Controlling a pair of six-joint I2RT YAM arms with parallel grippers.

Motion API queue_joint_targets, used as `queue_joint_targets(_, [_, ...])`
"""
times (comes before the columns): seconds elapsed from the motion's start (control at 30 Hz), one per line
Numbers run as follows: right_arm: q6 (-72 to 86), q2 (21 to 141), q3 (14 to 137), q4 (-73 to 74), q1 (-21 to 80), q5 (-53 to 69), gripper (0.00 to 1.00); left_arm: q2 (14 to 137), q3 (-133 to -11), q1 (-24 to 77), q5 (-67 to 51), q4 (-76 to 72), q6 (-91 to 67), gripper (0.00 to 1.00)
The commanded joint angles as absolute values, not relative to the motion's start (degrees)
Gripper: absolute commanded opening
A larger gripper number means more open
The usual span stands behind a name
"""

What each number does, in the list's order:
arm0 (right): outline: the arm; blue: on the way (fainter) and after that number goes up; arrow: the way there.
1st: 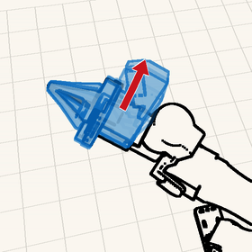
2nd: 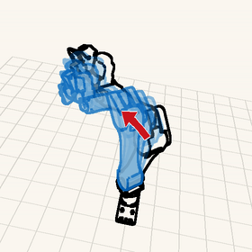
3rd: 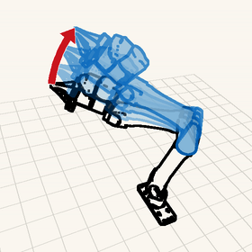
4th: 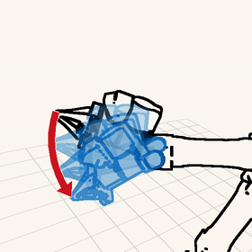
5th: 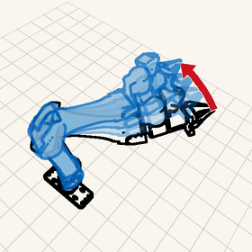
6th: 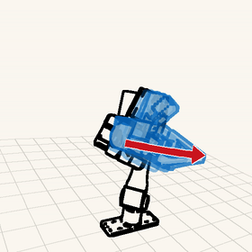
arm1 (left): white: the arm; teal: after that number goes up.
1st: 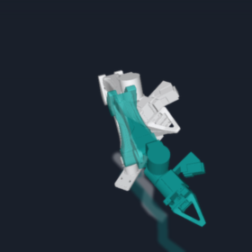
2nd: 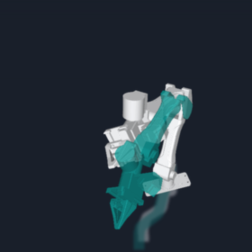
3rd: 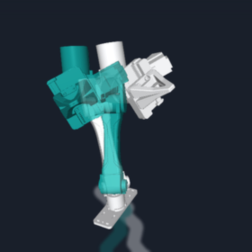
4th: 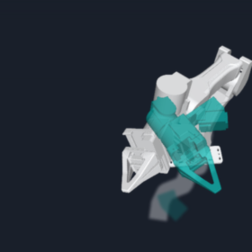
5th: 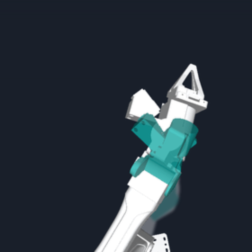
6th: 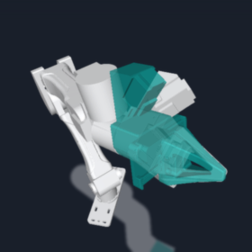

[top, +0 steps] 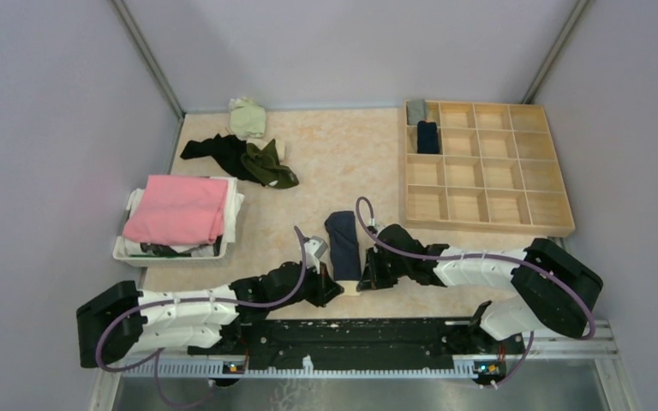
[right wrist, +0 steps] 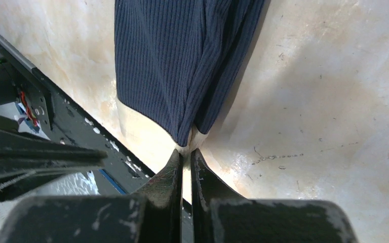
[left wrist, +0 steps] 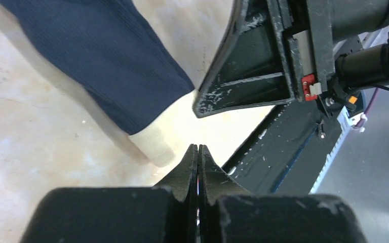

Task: Roll the underwear
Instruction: Fold the underwear at the center of the board.

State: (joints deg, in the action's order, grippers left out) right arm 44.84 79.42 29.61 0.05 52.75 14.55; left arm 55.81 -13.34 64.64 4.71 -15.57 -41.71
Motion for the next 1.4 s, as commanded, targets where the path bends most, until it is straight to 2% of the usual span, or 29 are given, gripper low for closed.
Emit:
queue_joint_targets(0.0, [45.22, 80.32, 29.10, -2.72, 53.46, 14.90, 0.00, 57.98, -12.79, 67.72, 9.07, -20.64, -45.34, 0.00])
queue_joint_targets(0.3, [45.08, 79.98, 29.12, -1.81, 53.44, 14.77, 0.00, 64.87, -13.82, 67.77, 16.30, -24.61, -47.30, 0.00])
queue_joint_targets(0.7, [44.95, 80.18, 29.08, -0.86, 53.44, 14.07, 0.00, 73.63, -9.16, 67.92, 16.01, -28.15, -51.93, 0.00])
queue_joint_targets(0.97, [44.62, 79.49, 29.20, -0.46, 53.50, 13.16, 0.00, 71.00, -8.12, 68.55, 16.42, -25.95, -52.42, 0.00])
queue_joint_targets(1.37, [48.16, 80.00, 28.52, -5.23, 53.50, 16.27, 0.00, 62.75, -18.83, 68.55, 21.05, -17.05, -44.23, 0.00])
